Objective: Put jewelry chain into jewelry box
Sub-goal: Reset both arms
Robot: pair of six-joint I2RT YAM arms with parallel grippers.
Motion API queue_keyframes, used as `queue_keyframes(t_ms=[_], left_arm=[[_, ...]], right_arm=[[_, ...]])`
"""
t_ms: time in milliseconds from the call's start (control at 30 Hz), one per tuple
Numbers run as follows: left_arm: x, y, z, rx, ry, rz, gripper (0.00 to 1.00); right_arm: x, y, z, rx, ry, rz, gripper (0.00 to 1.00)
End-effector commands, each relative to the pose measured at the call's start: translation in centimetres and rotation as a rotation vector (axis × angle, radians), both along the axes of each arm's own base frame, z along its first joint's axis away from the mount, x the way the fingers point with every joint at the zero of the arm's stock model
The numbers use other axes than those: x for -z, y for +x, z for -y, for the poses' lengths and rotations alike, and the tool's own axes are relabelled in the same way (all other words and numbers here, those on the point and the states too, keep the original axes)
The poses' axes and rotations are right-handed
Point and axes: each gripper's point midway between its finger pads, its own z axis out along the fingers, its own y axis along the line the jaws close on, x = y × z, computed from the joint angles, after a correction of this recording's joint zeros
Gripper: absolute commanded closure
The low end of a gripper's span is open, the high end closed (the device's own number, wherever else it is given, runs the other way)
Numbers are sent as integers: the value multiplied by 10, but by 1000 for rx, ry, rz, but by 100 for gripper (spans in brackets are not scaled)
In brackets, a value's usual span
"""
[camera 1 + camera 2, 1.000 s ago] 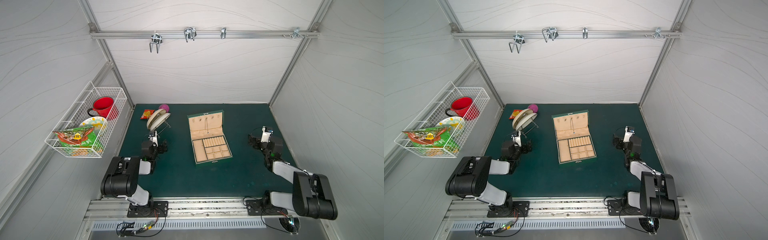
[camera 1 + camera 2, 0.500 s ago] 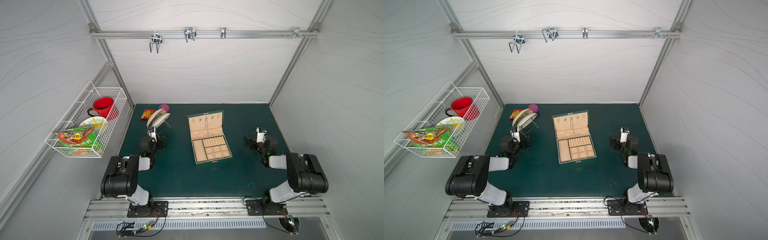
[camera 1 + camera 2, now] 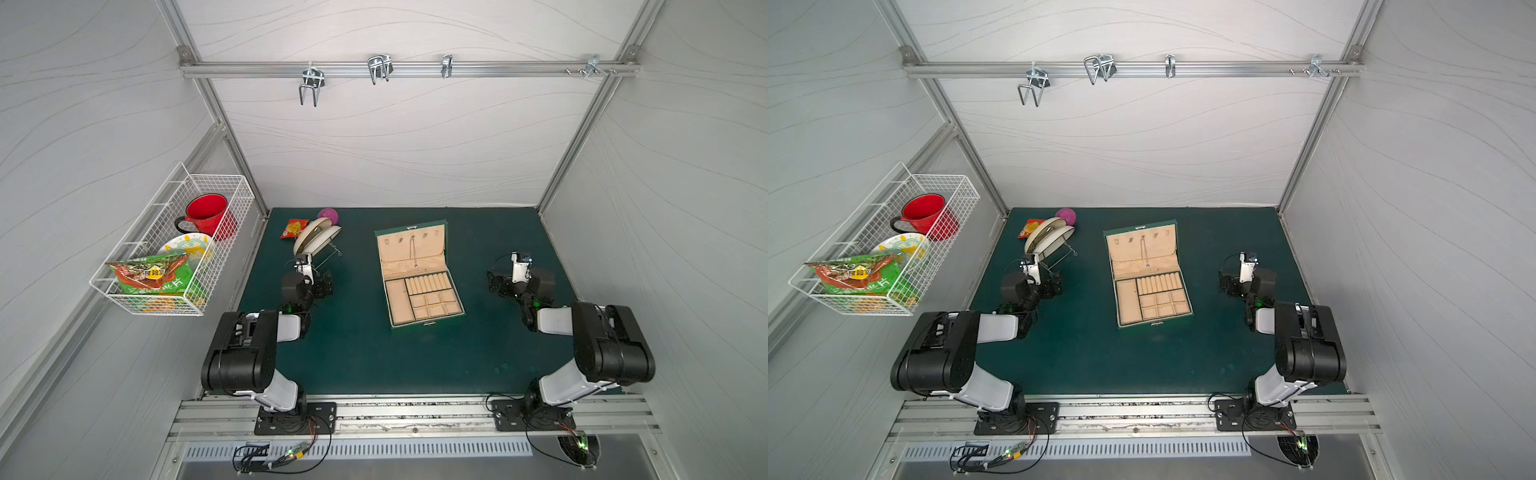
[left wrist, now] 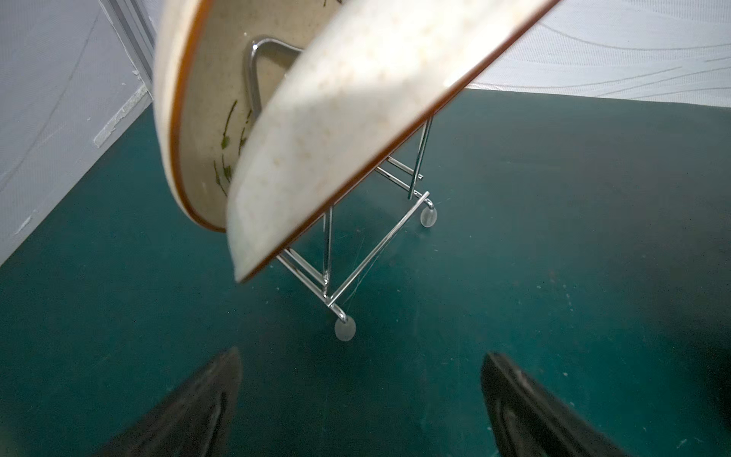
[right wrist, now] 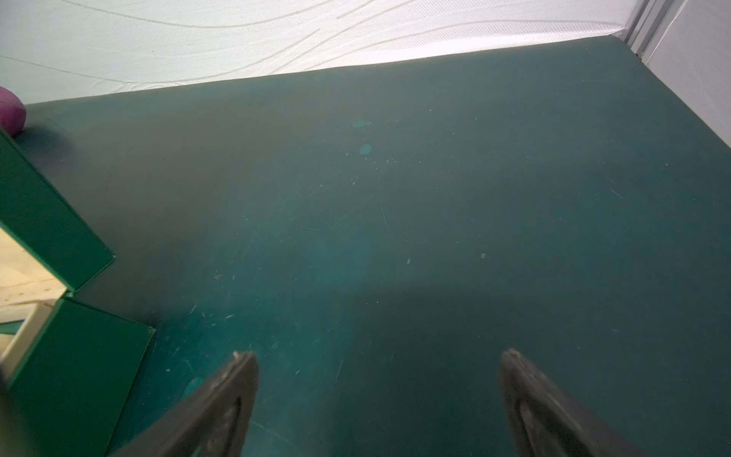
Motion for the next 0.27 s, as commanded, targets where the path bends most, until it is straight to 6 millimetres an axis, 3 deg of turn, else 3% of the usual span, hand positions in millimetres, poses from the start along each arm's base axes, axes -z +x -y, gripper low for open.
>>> queue_keyframes(t_ms=[0,233], left_arm=[[-11,8,-4,-12,2,39,0],[-12,8,-4,-13,2,41,0]], right_arm=[[-6,4,-2,-5,-10,19,1],[-7,3,-2,-6,-13,18,1]])
